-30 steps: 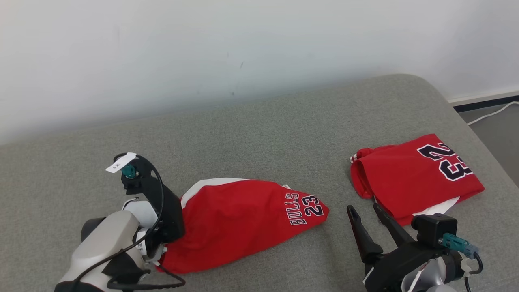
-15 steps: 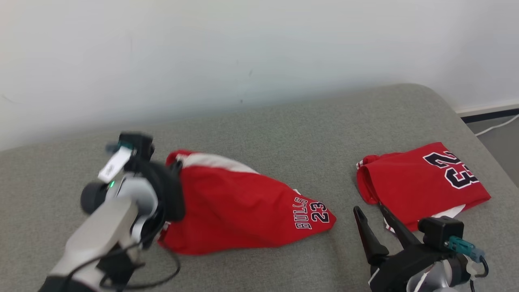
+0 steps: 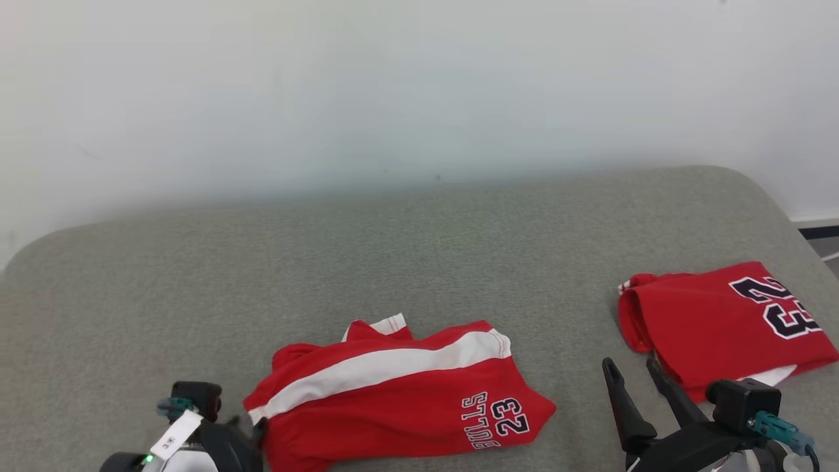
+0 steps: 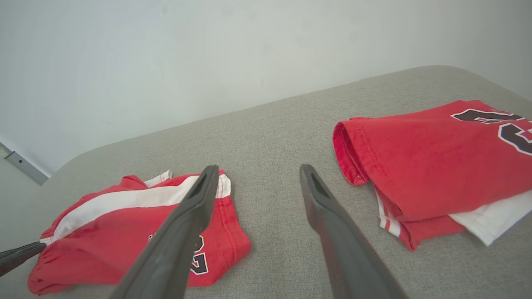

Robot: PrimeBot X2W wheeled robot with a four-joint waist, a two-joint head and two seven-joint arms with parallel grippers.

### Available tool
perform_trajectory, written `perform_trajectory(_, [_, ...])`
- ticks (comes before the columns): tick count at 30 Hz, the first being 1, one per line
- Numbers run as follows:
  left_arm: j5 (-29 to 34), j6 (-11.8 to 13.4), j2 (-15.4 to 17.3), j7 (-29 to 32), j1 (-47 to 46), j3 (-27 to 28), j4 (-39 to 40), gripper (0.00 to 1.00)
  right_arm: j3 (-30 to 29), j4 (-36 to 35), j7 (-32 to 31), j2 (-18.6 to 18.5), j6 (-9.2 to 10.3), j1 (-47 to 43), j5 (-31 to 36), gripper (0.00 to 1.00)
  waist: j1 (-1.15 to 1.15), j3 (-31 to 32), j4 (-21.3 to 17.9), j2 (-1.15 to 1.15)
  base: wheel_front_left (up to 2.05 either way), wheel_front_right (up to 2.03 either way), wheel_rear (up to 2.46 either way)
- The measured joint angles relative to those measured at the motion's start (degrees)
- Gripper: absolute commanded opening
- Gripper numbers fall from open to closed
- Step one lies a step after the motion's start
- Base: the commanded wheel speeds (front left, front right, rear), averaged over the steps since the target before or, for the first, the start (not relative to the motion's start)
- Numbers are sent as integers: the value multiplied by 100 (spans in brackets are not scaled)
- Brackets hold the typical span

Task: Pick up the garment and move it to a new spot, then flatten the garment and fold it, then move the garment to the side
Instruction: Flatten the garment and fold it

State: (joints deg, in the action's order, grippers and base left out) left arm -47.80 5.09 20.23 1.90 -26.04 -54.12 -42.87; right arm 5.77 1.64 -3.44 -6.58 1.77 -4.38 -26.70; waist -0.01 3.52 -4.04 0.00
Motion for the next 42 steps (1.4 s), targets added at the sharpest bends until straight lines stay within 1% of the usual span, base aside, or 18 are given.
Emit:
perform_trajectory(7, [-34, 159, 282, -313, 258, 315, 450, 100, 58, -19, -10, 11, 1, 21, -1, 100, 0, 59, 187, 0, 0, 0, 0])
perform_trajectory(14, [-10, 203, 450, -1090, 610, 800, 1128, 100, -56, 8, 53, 29, 24, 157, -55, 100, 1, 165, 197, 0, 0, 0, 0])
perform_trajectory(17, [90, 203, 452, -1489, 901, 1100, 1274, 100, -118, 32, 155, 12, 24, 186, -54, 100, 1, 234, 195, 0, 0, 0, 0])
perform_trajectory(20, [197, 203, 336, -1616, 1150, 1495, 1400, 100, -188, 55, 265, -3, 25, 161, -53, 100, 1, 310, 212, 0, 0, 0, 0])
perform_trajectory(26, [305, 203, -108, -1662, 1873, 3005, 1461, 100, -289, 90, 467, 12, 33, 108, -57, 100, 0, 447, 292, 0, 0, 0, 0])
perform_trajectory(28, [332, 203, -289, -1660, 2121, 3417, 1626, 100, -337, 90, 524, 56, 63, 101, -144, 100, 1, 485, 330, 0, 0, 0, 0])
perform_trajectory(30, [398, 203, -423, -1657, 2352, 3691, 1889, 100, -335, 94, 533, 93, 79, 79, -170, 100, 1, 518, 369, 0, 0, 0, 0])
perform_trajectory(33, [636, 203, -453, -1656, 2662, 3700, 2299, 100, -277, 158, 537, 119, 75, 5, -203, 100, 0, 559, 416, 0, 0, 0, 0])
perform_trajectory(37, [910, 203, -388, -1656, 3038, 3554, 2655, 100, -124, 210, 438, 119, 22, 7, -203, 100, 0, 575, 419, 0, 0, 0, 0])
perform_trajectory(39, [1118, 203, -353, -1656, 3150, 3499, 2802, 100, -123, 229, 415, 113, 22, 7, -202, 100, 1, 576, 414, 0, 0, 0, 0])
perform_trajectory(42, [1250, 203, -346, -1656, 3189, 3553, 3012, 100, -121, 243, 391, 99, 22, 7, -202, 100, 0, 574, 407, 0, 0, 0, 0])
